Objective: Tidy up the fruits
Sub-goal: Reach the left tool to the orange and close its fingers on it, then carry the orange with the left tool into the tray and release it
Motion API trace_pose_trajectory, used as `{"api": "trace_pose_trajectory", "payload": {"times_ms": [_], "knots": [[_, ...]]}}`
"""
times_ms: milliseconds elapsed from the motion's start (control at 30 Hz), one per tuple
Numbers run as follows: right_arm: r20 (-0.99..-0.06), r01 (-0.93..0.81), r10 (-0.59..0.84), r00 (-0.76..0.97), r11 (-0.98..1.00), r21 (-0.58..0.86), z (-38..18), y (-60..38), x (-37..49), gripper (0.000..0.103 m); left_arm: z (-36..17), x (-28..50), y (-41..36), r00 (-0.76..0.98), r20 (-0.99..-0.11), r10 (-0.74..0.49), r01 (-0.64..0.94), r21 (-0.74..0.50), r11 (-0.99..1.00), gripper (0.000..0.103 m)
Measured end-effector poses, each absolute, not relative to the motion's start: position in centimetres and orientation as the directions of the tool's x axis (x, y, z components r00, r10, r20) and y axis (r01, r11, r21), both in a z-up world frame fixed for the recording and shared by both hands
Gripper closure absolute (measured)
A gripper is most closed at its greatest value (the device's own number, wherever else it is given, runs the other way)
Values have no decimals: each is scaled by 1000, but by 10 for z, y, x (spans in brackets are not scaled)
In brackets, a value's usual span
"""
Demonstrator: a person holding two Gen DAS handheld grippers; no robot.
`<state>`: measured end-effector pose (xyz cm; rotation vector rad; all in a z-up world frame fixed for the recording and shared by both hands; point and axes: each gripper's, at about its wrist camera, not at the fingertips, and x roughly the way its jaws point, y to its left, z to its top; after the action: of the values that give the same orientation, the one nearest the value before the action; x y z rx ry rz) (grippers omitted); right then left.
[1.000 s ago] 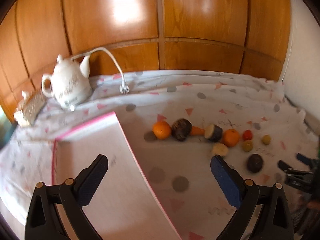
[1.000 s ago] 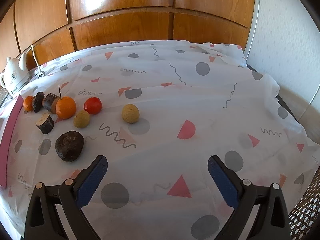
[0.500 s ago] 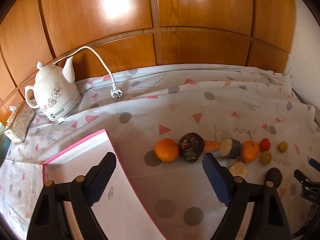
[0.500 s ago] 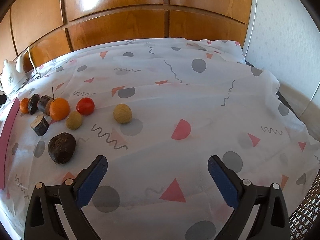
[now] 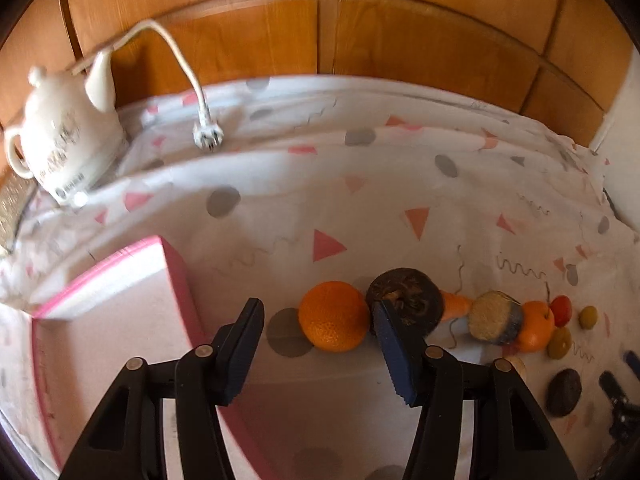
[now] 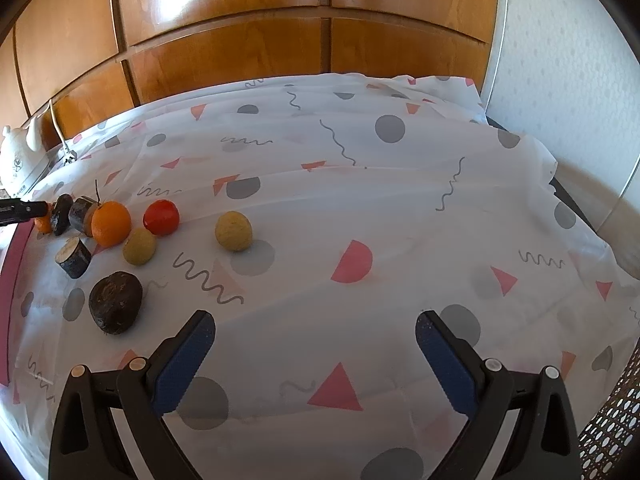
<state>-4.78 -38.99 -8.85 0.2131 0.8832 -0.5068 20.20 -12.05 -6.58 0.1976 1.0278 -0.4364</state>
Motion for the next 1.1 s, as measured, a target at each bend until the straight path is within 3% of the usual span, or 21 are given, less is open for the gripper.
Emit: {"api": "trace_pose_trajectory", "payload": {"times_ms": [67,167,467,600,800,1033,1100], "knots": [[-789,513,-332,517,858,-26,-91,-392,-49,1,-68,200,-122,434,-853,-289,441,-78,894,64],[-793,516,-329,513,856,-21,-92,-394,-49,3,-66,193,-123,453,-845,-284,437,-68,897,65],[-798,522,-320,510,853,-8,-95,-396,-51,10,-23,163,-59,547,-756,-361,316,-212,925,65],[-802,524,-312,509,852,2,-97,-395,-52,10,-13,156,-12,614,-732,-295,213,-206,955,64],[-804,514,-305,511,858,1,-97,-391,-54,10,-41,158,46,603,-790,-110,18,-124,992,64],[-813,505,-295,502,863,-2,-98,-386,-55,15,-61,148,62,595,-802,-46,-47,-93,995,63],[-813,501,-296,502,866,-6,-98,-384,-55,18,-58,144,61,607,-794,-34,-53,-84,995,51]]}}
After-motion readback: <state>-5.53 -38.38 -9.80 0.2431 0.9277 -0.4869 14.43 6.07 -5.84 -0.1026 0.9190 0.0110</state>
